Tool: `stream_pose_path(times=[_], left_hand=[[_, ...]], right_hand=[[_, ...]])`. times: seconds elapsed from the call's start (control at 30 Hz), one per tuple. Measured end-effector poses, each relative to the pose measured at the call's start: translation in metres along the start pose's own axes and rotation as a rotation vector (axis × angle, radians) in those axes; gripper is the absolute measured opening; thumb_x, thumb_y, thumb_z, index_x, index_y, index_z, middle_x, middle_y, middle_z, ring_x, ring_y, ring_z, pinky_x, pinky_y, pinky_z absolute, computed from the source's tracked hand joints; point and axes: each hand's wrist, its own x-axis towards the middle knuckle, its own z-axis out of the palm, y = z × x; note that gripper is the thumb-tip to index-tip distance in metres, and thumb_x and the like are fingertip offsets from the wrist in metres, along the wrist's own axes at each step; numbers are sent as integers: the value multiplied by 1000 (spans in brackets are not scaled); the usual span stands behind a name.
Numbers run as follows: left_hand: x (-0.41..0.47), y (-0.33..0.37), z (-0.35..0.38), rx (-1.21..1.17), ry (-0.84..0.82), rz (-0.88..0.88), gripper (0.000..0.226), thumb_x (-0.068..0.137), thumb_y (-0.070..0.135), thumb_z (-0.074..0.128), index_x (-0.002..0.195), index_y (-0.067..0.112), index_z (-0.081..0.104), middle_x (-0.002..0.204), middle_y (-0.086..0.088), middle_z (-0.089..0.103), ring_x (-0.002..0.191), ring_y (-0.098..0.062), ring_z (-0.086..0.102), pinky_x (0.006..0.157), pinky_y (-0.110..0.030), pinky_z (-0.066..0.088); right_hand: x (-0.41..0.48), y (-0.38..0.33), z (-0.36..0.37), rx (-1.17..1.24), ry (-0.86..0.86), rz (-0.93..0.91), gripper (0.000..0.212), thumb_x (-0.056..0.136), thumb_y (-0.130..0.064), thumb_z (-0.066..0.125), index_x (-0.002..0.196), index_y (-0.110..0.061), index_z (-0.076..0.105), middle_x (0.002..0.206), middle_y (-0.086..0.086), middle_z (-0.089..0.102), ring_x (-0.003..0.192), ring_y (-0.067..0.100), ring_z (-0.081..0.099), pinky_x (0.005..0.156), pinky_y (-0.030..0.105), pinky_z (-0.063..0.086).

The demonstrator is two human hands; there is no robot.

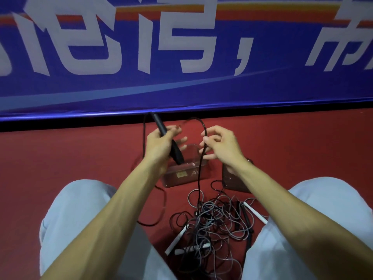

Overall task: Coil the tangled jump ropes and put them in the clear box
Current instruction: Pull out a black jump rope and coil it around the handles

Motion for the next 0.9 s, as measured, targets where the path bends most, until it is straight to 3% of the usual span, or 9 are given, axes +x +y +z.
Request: stream_pose_path(times=[0.17,0.27,0.47,0.53,0.63,0.77,0.9], left_hand=[[3,-27,-3,872,-225,218,3,91,16,63,91,19,65,78,2,65,65,-10,60,64,-26,47],[-5,-38,2,988,-389,218,13,92,21,64,81,26,59,66,11,53,57,-7,46,56,-23,40],[-8,-47,14,842,-400,255,2,91,22,64,92,23,65,75,13,63,70,-7,56,77,-39,53],[-9,-45,17,795,-384,249,6,92,16,63,88,21,65,70,18,65,68,-1,58,75,-34,52],[-14,-38,23,733,-360,268,15,93,7,62,82,17,63,62,19,66,60,5,59,65,-16,47],[-18,-26,26,443,-303,208,4,91,0,62,90,4,64,70,0,73,68,-12,70,67,-23,57],[-21,-8,27,112,-252,80,5,92,-1,59,92,3,62,75,-11,72,66,-25,71,62,-30,60]], right_hand=[[9,-14,-16,100,144,15,17,96,1,49,95,-10,62,77,9,63,61,17,66,54,33,59],[14,-22,-25,145,197,40,17,96,3,47,99,-5,62,78,11,62,59,17,65,49,31,58],[15,-36,-38,314,181,21,16,97,2,46,99,-2,60,79,13,61,61,20,65,55,35,60],[15,-36,-43,355,185,29,14,97,0,48,102,-2,61,81,13,62,61,17,66,55,33,59],[15,-34,-45,410,187,36,12,97,-2,51,103,-2,62,83,10,63,60,14,65,56,29,58],[17,-32,-49,465,182,44,8,96,-5,56,100,-3,62,84,9,63,60,12,64,58,26,57],[19,-26,-45,468,139,109,14,97,-14,56,96,-2,62,81,10,62,61,18,63,56,26,57]])
